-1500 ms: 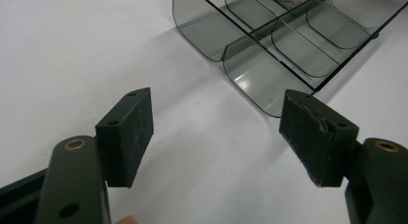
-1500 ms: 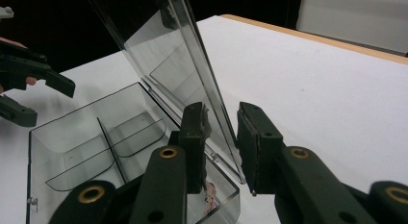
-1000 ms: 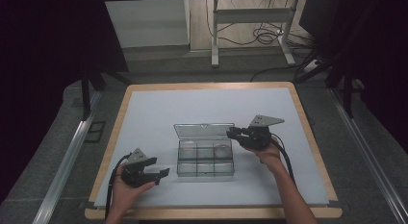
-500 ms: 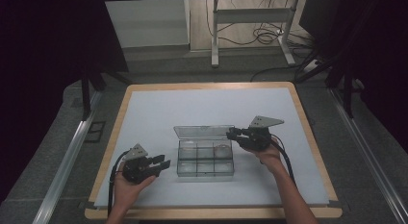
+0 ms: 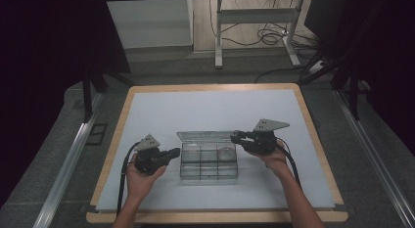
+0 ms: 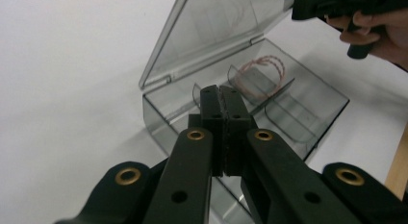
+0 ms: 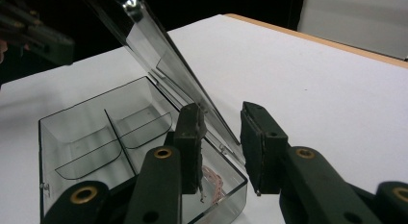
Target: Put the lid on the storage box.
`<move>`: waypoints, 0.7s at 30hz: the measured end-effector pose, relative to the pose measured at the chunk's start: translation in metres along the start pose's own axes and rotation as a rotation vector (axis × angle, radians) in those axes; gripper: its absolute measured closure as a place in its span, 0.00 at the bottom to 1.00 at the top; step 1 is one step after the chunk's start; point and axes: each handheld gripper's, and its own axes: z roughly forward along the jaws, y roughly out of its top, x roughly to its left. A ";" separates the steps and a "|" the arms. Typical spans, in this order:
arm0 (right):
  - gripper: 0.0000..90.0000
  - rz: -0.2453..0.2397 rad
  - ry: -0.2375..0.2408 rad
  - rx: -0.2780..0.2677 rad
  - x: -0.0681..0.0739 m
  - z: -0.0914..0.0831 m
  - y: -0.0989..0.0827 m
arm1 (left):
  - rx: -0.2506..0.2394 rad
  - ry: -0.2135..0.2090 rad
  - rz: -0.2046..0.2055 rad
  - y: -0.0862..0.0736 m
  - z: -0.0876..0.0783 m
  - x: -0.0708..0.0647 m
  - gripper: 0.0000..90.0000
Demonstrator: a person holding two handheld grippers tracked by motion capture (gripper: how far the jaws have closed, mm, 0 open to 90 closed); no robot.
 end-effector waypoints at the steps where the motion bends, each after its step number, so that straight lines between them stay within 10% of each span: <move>1: 0.75 0.000 0.001 0.000 0.000 0.000 0.000 | -0.003 0.001 0.004 0.003 0.001 -0.001 1.00; 21: 0.73 -0.010 0.001 0.009 0.003 -0.003 -0.001 | -0.030 0.012 0.010 0.024 0.005 0.000 1.00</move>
